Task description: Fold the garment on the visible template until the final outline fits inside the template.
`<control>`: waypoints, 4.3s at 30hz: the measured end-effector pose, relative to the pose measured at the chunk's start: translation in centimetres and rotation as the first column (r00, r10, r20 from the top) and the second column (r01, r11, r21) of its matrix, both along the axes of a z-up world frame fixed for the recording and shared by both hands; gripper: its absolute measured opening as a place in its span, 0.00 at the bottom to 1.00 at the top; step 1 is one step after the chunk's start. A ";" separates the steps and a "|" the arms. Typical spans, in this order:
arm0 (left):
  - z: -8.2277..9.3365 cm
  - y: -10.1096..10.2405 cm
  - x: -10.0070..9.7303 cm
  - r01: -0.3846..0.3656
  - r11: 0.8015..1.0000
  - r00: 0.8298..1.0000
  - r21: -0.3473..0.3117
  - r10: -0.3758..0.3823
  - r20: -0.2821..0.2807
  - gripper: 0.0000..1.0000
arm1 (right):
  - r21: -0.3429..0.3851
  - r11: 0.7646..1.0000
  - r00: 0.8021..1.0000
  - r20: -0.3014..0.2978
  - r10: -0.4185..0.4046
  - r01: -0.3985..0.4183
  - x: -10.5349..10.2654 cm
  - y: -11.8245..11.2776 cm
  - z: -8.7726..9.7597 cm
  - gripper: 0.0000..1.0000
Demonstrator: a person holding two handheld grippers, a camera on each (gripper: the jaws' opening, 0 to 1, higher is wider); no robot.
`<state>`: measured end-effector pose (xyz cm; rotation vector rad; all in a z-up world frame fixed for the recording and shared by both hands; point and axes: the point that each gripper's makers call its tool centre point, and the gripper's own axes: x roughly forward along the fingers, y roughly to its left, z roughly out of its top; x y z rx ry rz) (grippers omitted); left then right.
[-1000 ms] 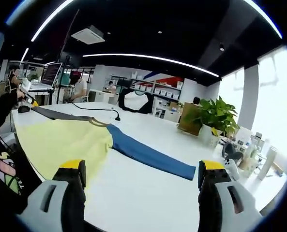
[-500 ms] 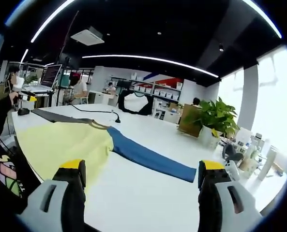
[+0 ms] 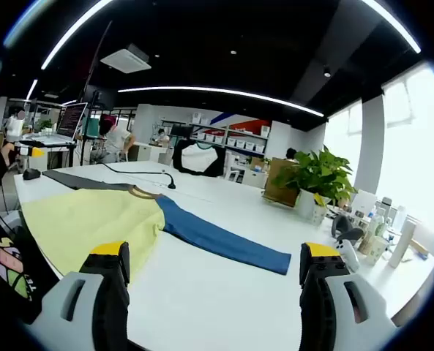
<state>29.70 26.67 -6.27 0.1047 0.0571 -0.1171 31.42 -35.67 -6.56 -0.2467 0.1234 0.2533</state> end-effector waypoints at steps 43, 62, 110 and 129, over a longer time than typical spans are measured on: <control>5.1 -3.5 -3.9 -0.002 0.999 0.985 0.034 -0.003 0.170 1.00 | 0.026 0.998 0.992 -0.112 -0.055 0.058 8.8 -3.7 3.1 0.97; 4.4 -3.5 -3.7 -0.025 0.998 0.991 0.053 0.018 0.132 1.00 | 0.015 0.986 0.950 -0.272 -0.153 0.163 16.1 -8.1 -2.9 0.95; 4.0 -2.8 -3.4 -0.033 0.999 0.992 0.016 0.031 0.122 0.98 | 0.054 0.974 0.874 -0.454 -0.174 0.222 20.9 -11.4 -13.0 0.32; 2.8 -2.7 -2.9 -0.034 0.999 0.996 0.007 0.033 0.080 0.98 | -0.083 0.973 0.880 -0.415 -0.231 0.217 22.0 -12.7 -12.9 0.04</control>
